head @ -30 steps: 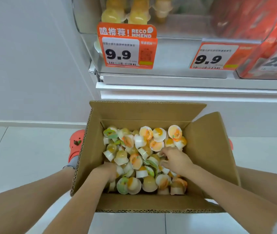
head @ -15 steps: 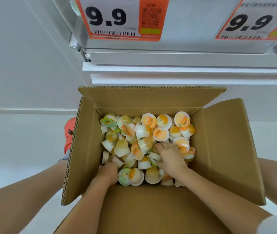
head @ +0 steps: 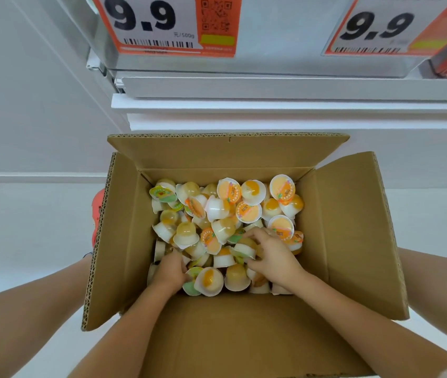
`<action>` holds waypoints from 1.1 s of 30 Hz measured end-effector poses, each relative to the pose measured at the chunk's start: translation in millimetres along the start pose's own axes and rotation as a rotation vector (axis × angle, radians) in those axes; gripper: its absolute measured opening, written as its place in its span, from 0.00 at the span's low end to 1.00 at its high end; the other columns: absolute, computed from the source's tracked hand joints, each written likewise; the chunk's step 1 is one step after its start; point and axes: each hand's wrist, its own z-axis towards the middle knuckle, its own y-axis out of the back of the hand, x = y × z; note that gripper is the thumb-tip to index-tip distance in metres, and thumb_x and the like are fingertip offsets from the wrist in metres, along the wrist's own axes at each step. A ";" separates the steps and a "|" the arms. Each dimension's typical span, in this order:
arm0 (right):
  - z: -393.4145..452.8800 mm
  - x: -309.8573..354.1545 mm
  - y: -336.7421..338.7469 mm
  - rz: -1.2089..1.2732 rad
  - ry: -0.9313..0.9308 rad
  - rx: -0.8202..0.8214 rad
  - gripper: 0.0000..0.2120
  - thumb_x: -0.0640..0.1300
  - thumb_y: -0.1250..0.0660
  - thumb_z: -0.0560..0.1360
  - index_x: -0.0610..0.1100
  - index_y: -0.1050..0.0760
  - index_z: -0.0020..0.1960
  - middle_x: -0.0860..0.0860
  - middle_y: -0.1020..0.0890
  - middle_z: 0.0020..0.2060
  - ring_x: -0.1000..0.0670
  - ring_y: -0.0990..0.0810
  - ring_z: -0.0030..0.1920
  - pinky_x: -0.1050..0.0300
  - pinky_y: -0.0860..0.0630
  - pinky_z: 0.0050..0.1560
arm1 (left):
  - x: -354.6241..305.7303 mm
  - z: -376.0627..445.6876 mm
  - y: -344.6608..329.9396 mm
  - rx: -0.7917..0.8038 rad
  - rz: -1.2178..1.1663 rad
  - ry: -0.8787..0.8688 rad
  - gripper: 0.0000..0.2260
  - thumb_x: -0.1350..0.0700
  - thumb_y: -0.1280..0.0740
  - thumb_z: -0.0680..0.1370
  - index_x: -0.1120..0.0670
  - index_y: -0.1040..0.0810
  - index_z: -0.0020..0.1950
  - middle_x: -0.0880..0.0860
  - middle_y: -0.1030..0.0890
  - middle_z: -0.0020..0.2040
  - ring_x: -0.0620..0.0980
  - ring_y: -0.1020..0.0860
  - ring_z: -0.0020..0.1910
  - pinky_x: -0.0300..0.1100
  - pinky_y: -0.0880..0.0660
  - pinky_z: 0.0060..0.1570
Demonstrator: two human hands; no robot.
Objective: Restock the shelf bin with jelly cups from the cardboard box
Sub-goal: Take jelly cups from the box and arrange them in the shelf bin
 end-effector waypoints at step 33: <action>-62.1 240.0 241.0 0.269 0.626 -0.461 0.29 0.46 0.22 0.64 0.54 0.29 0.61 0.62 0.22 0.44 0.57 0.22 0.46 0.66 0.27 0.48 | -141.6 -226.5 234.2 0.267 -1.766 -0.706 0.16 0.60 0.33 0.73 0.59 0.26 0.60 0.61 0.20 0.55 0.61 0.23 0.58 0.61 0.20 0.42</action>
